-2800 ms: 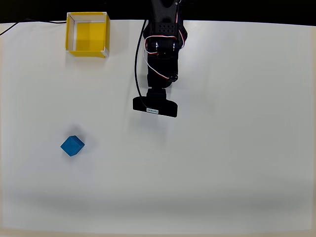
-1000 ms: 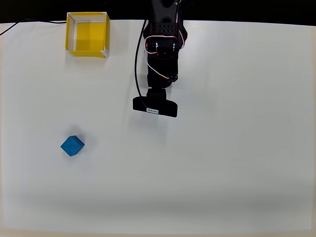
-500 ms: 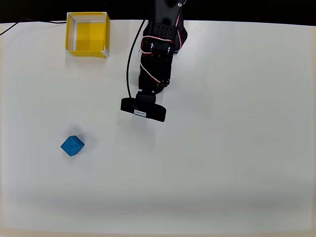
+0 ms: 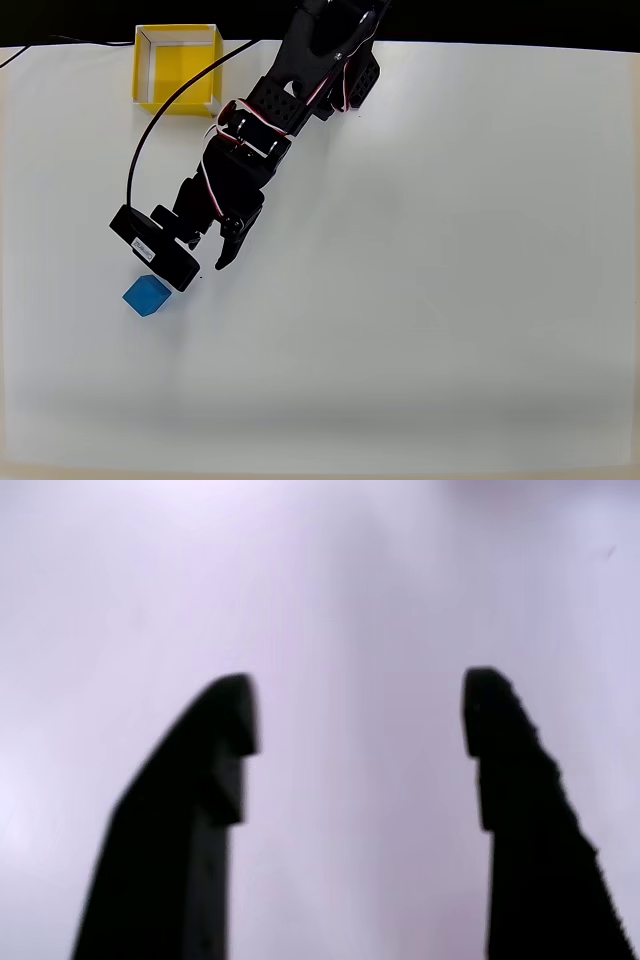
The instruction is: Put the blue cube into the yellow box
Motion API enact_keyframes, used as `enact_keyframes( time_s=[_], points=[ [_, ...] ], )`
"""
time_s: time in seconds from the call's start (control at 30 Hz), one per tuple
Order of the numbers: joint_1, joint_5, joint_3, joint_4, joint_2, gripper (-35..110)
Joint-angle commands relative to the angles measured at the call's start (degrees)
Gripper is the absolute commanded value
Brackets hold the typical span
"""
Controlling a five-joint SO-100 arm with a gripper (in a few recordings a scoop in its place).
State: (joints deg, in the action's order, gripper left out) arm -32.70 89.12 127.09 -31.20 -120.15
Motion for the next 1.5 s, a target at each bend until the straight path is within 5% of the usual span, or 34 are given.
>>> enact_keyframes(
  time_s=[0.0,0.6,1.47],
  points=[
    [-5.1,-0.53,-11.51,7.03,5.8,35],
    [-9.49,-1.85,-24.79,36.47,39.55,49],
    [-5.1,-2.99,-33.84,45.88,58.45,46]
  ],
)
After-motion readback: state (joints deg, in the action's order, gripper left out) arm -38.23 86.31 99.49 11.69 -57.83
